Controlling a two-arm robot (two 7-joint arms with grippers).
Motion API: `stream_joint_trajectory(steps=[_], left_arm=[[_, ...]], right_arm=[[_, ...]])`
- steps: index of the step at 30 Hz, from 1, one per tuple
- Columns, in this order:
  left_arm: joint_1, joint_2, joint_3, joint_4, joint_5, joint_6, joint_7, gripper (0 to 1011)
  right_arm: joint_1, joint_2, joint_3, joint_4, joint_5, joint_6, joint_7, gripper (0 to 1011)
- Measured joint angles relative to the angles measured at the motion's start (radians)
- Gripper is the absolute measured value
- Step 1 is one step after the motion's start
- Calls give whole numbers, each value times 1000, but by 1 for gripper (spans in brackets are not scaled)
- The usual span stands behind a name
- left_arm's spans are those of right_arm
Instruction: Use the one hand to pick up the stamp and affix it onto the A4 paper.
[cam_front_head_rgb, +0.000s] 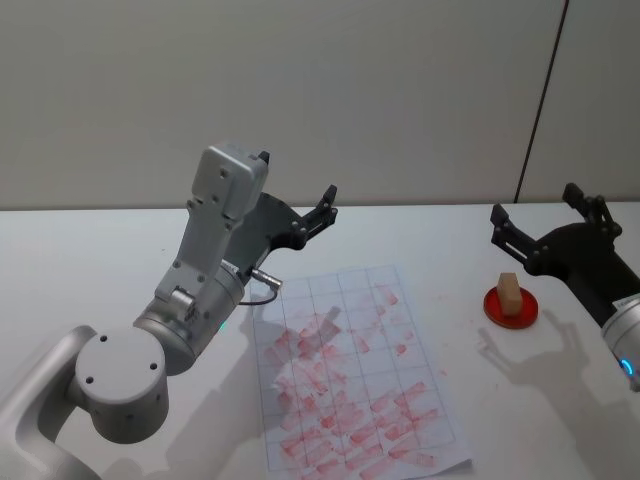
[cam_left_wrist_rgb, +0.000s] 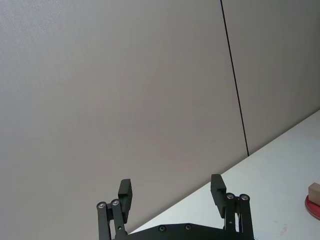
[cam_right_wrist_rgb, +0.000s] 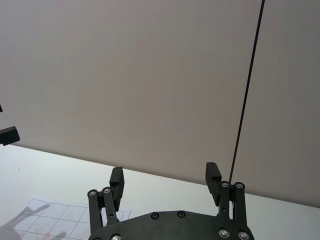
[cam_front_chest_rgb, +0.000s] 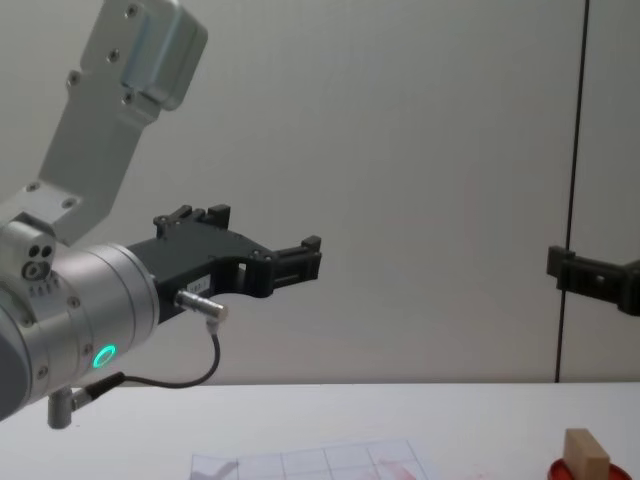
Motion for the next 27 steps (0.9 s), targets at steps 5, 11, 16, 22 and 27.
stream_joint_trajectory(steps=[5, 11, 16, 22, 27], left_arm=[[0, 0, 0, 0, 0, 0, 0, 1001], [0, 0, 0, 0, 0, 0, 0, 1001], [0, 0, 0, 0, 0, 0, 0, 1001], [0, 0, 0, 0, 0, 0, 0, 1001], [0, 0, 0, 0, 0, 0, 0, 1001]], right_arm=[[0, 0, 1, 0, 0, 0, 0, 1001], [0, 0, 1, 0, 0, 0, 0, 1001], [1, 0, 1, 0, 0, 1, 0, 1001], [1, -1, 1, 1, 0, 1, 0, 1001], [1, -10, -3, 1, -4, 13, -15, 1001]])
